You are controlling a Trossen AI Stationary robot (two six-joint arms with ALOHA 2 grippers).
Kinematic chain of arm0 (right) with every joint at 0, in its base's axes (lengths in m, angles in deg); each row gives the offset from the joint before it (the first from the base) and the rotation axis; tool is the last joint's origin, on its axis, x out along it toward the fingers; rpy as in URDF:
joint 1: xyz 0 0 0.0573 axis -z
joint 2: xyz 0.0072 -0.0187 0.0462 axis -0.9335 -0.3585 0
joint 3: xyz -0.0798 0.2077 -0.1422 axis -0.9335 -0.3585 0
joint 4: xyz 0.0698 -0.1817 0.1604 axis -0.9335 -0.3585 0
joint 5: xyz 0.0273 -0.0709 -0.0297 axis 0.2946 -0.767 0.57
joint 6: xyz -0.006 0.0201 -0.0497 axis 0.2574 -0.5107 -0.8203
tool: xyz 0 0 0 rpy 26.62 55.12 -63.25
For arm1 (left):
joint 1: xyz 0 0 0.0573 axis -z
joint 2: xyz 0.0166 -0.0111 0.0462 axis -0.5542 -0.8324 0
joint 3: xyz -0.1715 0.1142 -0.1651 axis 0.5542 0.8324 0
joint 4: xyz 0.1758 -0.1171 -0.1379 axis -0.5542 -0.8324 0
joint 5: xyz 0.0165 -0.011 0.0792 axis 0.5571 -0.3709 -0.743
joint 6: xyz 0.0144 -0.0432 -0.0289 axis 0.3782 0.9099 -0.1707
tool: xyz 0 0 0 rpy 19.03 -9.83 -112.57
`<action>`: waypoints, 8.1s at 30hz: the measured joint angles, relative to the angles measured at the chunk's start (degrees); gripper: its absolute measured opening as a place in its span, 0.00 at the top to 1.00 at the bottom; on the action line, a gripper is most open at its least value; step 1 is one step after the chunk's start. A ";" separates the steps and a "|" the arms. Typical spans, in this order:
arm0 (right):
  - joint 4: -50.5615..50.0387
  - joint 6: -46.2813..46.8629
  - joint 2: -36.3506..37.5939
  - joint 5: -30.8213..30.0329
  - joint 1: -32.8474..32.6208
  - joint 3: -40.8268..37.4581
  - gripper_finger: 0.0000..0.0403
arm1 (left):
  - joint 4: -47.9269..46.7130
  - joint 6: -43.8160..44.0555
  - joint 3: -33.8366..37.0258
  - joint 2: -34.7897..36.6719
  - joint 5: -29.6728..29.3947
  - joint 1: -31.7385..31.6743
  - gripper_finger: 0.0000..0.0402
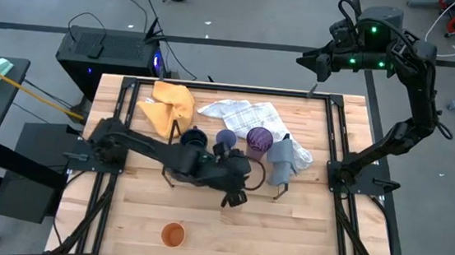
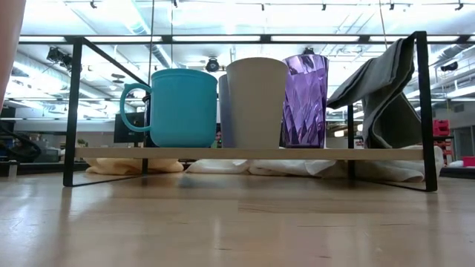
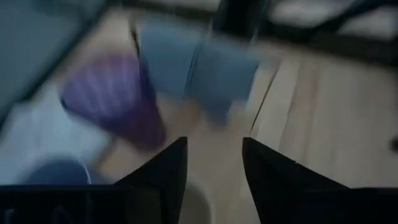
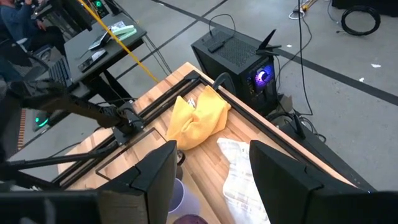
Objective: Stack small to large cups/mugs on shelf
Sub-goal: Put the orange cup on the shelf
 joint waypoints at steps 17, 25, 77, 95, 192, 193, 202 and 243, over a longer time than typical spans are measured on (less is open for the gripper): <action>2.08 2.12 -0.05 -0.40 -11.27 -0.02 0.48 | 8.83 -16.89 -0.09 16.49 -20.11 10.91 0.66; 6.84 5.59 -2.67 -5.77 -27.98 0.00 0.48 | 3.64 -18.28 -0.09 21.04 -26.43 12.42 0.66; 33.41 4.56 -35.77 -3.95 -50.21 -0.13 0.52 | -18.85 -4.84 -0.02 41.16 -38.80 28.11 0.71; 25.79 -2.97 -3.08 -26.96 -41.25 0.00 0.53 | -41.08 48.09 0.12 13.06 -46.80 42.17 0.70; 15.02 0.04 0.44 -26.82 -40.06 -0.02 0.53 | -35.86 31.68 9.22 1.04 27.59 16.20 0.59; 15.02 0.06 0.44 -26.82 -40.06 -0.02 0.53 | -35.83 31.64 9.44 1.04 27.57 16.20 0.58; 14.99 0.08 0.44 -26.82 -40.06 -0.02 0.53 | -33.35 30.81 9.55 1.04 27.91 16.22 0.55; 15.04 0.50 0.42 -26.81 -40.06 -0.02 0.53 | -32.43 16.96 9.46 -5.32 31.77 15.01 0.97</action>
